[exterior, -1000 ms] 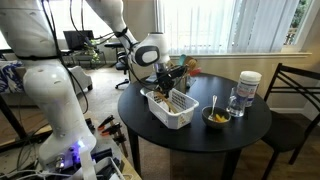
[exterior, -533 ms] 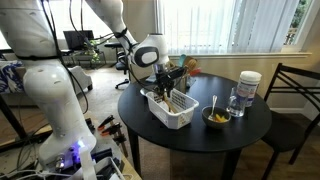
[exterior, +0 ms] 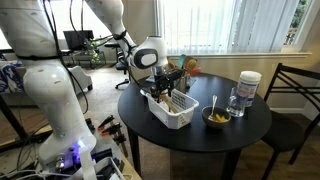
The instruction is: Take the wooden spoon out of the basket and put it into the metal bucket
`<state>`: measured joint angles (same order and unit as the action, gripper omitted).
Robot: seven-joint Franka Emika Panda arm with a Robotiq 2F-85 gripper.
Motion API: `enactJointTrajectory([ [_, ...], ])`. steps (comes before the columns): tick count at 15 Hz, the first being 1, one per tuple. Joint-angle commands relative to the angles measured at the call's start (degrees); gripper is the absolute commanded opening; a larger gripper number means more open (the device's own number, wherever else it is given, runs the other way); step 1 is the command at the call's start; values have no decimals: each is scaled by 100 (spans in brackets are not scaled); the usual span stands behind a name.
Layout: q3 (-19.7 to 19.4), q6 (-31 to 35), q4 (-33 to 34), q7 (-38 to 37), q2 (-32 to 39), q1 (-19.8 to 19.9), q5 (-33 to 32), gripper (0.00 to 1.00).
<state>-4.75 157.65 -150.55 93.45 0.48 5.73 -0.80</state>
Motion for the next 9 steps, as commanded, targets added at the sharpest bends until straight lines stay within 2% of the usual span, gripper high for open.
enactJointTrajectory([
  [1, -9, 231, -26, -363, 153, -16, -175, 100],
  [9, 13, 182, 186, -1207, 532, -7, -723, 100],
])
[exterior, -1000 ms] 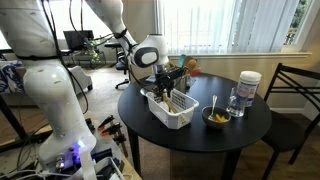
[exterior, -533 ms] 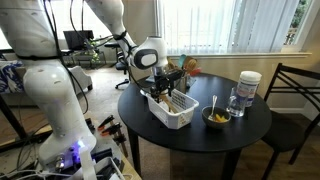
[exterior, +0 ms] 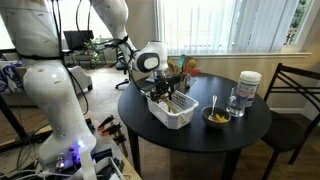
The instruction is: Take the wooden spoon out of the basket and put it into the metal bucket
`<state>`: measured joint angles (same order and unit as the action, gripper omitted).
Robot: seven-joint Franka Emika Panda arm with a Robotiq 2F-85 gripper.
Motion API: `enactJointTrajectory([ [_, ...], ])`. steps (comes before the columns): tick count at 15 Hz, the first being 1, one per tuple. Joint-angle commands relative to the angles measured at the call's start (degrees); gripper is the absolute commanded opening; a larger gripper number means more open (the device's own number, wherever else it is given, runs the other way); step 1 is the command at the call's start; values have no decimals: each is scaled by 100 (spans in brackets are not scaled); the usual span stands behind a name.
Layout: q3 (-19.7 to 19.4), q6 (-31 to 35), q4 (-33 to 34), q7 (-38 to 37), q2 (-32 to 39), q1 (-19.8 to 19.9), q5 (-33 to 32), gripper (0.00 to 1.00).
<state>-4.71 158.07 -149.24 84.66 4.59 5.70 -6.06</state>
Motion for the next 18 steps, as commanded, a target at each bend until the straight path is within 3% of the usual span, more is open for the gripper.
enactJointTrajectory([
  [1, 19, 149, 76, -336, 139, 8, -187, 96],
  [2, 30, 157, 88, -306, 148, 21, -145, 73],
  [4, 31, 145, 108, -304, 148, 26, -137, 69],
  [13, 47, 116, 162, -352, 193, 42, -95, 10],
  [15, 46, 117, 172, -352, 190, 47, -89, 5],
  [18, 73, 87, 126, -283, 82, 75, 60, 9],
])
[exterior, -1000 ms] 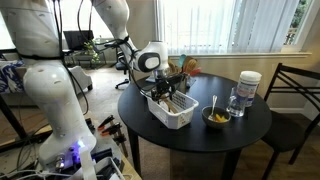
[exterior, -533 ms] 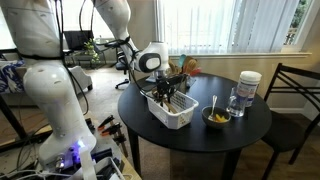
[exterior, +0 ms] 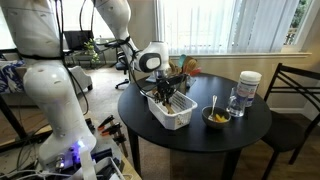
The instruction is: Take the wooden spoon out of the basket and put it into the metal bucket
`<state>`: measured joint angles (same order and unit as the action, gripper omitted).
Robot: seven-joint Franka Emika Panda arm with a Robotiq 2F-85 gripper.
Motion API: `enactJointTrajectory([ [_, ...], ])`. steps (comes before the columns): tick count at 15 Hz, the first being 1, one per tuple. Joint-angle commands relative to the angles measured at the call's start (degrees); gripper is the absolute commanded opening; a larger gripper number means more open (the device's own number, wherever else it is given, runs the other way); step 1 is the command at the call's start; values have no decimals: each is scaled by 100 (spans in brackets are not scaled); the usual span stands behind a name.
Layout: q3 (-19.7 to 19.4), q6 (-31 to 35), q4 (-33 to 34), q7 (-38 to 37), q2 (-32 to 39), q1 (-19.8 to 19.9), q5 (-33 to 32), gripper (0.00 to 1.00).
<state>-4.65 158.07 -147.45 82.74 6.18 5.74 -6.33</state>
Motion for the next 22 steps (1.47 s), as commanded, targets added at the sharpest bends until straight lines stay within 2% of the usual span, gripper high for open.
enactJointTrajectory([
  [1, 105, 62, -90, -4, -161, 93, 251, 9],
  [6, 244, -282, -217, 208, -654, 109, 1595, 9],
  [8, 196, -409, -241, 110, -822, 38, 1828, 9],
  [12, 112, -555, -286, -671, -1261, -72, 1512, 9],
  [22, 265, -441, -231, -2966, -2318, -504, 959, 8],
])
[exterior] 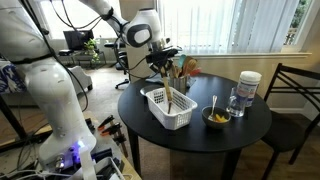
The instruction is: Take the wooden spoon out of the basket and put it into the metal bucket
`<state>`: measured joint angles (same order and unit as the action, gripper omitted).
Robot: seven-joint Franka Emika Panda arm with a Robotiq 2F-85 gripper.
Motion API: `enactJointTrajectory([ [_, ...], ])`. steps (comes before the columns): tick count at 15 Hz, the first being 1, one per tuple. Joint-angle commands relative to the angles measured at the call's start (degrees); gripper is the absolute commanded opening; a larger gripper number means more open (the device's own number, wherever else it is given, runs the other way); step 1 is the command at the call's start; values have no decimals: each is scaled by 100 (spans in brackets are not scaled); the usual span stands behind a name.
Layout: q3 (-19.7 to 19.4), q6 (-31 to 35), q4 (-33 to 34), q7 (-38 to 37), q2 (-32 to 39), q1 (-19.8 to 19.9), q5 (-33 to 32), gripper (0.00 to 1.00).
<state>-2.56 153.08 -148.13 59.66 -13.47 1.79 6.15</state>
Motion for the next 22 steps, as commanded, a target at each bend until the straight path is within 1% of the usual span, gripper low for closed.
enactJointTrajectory([
  [1, 77, 142, -169, -862, -393, -155, -374, 8],
  [3, 128, 342, -195, -1366, -460, -173, -612, 8],
  [7, 195, 848, -226, -2535, -469, -51, -1219, 8],
  [9, 236, 1017, -219, -3257, -434, 79, -1544, 8],
  [11, 317, 965, -181, -4045, -421, 258, -1908, 8],
  [13, 497, 811, -139, -4978, -468, 554, -2282, 8],
  [14, 702, 767, -138, -5421, -505, 813, -2459, 8],
  [15, 827, 792, -150, -5866, -546, 1002, -2695, 8],
  [16, 841, 767, -151, -6229, -599, 1071, -2918, 8],
  [19, 1183, 787, -157, -7085, -745, 1482, -3419, 8],
  [22, 1500, 808, -49, -7692, -822, 1831, -3906, 8],
])
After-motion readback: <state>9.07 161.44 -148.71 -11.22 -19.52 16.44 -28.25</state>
